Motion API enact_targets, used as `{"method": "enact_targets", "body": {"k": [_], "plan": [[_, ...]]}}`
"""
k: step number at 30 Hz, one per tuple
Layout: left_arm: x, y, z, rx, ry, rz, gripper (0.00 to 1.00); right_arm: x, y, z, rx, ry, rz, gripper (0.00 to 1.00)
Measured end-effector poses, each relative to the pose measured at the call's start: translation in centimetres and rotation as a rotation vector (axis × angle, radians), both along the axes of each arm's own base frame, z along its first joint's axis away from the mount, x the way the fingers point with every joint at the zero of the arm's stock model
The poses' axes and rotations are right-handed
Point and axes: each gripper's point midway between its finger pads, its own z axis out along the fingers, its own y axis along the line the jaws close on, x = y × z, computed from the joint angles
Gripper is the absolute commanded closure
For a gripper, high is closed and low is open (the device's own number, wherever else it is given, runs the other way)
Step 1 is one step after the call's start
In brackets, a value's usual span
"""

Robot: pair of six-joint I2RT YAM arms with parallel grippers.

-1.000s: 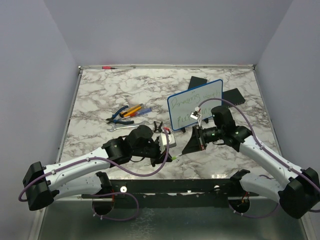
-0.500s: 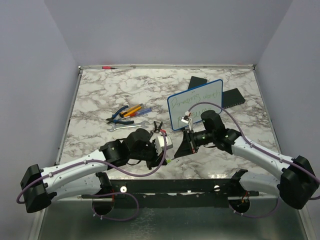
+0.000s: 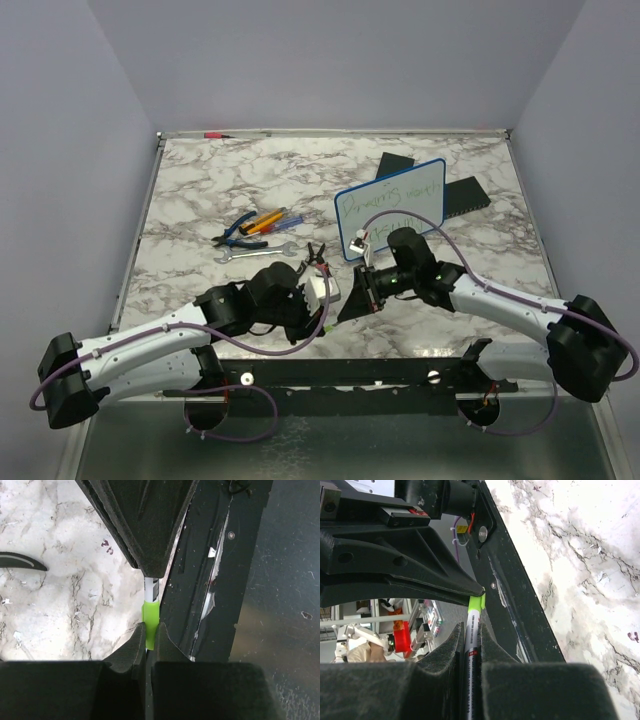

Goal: Write a sentence on the whiteboard
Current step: Close the whiteboard marker at the center of the board.

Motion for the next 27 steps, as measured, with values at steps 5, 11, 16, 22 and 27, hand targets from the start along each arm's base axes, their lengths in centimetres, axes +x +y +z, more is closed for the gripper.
{"method": "enact_targets", "body": {"k": [5, 11, 16, 22, 27], "plan": [[-0.1, 0.3, -0.2, 0.011, 0.008, 0.008, 1.00, -0.1, 0.3, -0.2, 0.001, 0.007, 0.004, 0.99], [-0.1, 0.6, -0.3, 0.012, 0.004, 0.018, 1.00, -0.2, 0.7, -0.3, 0.006, -0.005, 0.006, 0.99], [-0.1, 0.8, -0.6, 0.017, 0.007, 0.023, 1.00, -0.3, 1.0, -0.5, 0.001, -0.002, 0.008, 0.99], [0.0, 1.0, -0.8, 0.024, 0.015, 0.034, 1.00, -0.2, 1.2, -0.7, -0.003, -0.008, 0.004, 0.99], [0.1, 1.2, -0.9, 0.031, 0.025, 0.046, 1.00, -0.2, 1.4, -0.9, -0.006, -0.020, -0.001, 0.99]]}}
